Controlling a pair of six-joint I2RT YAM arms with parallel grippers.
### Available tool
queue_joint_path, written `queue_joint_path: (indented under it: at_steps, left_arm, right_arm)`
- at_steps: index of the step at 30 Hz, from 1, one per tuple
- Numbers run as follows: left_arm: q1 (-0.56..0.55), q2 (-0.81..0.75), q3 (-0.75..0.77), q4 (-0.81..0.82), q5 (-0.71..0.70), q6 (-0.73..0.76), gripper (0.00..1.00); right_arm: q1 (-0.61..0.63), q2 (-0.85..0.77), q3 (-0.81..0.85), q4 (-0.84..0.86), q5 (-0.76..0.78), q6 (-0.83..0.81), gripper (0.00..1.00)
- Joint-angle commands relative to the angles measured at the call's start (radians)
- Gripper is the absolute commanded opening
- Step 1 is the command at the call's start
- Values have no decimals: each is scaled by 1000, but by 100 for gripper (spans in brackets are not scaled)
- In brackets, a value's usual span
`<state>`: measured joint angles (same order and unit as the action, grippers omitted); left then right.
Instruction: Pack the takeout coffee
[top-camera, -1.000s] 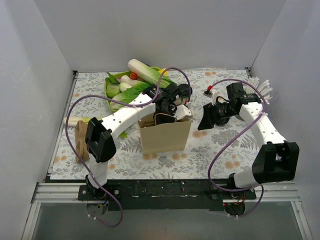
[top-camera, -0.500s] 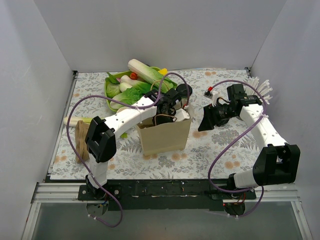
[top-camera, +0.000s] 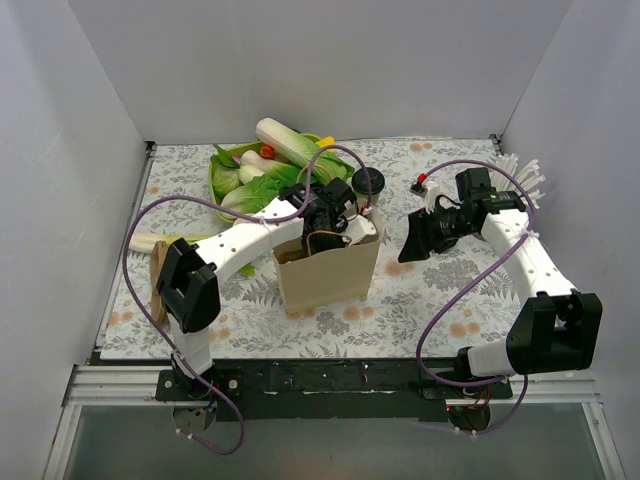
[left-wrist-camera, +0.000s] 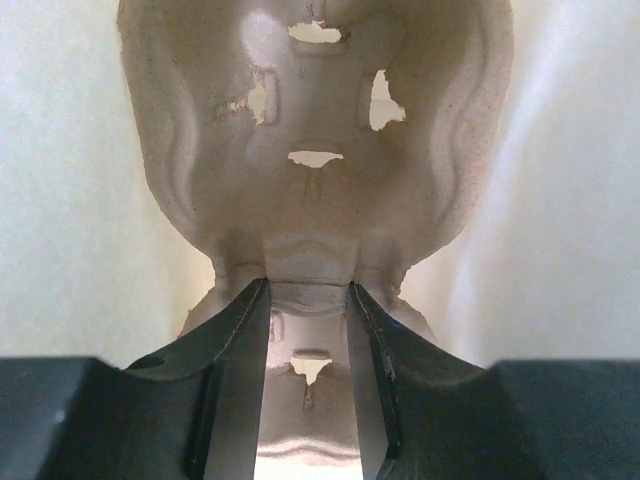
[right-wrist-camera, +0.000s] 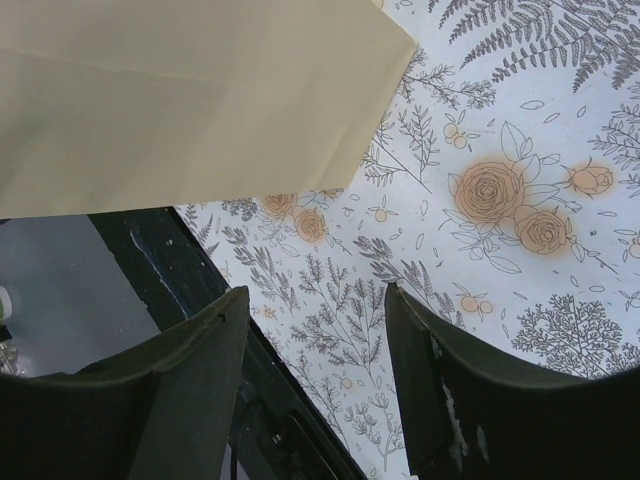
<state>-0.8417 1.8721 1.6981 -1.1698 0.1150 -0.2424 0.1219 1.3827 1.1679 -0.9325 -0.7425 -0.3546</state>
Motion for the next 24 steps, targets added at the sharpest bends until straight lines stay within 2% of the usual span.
queue_joint_path:
  at_steps: [1,4,7,14,20,24]
  left_arm:
    - [-3,-146,-60,85,6,-18,25]
    - [-3,-175,-77,116,8,-20,29]
    - [-3,-188,-78,133,15,-20,40]
    - [-2,-198,-34,131,35,2,56]
    - [-2,-197,3,113,44,5,61]
    - [4,-217,61,113,101,34,66]
  right_arm:
    - [-8,-31,19,-11,12,-7,64]
    - [-7,-34,21,-17,18,-9,64]
    - [-7,-36,19,-22,19,-11,65]
    - [-7,-28,36,-28,12,-12,65]
    - [-8,-27,47,-28,8,-14,65]
    - [-7,-28,50,-26,0,-14,65]
